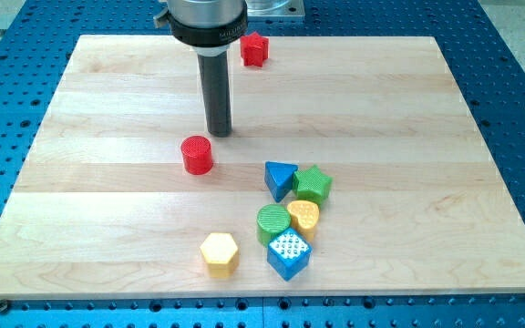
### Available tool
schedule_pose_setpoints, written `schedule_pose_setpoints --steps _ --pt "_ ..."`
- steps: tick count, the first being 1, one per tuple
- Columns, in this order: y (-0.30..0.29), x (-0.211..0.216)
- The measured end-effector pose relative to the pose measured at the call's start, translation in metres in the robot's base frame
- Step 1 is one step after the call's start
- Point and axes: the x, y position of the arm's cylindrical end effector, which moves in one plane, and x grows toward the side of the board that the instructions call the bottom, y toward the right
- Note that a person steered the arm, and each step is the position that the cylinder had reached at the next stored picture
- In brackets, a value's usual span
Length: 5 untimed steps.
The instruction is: Slightly move the red circle downwards
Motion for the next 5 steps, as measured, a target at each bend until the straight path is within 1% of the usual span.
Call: schedule_pose_setpoints --steps 1,2,3,5 --pt "0.003 0.011" --pt "-0.012 0.011" --pt "-0.015 0.022" --pt "-0.060 0.023"
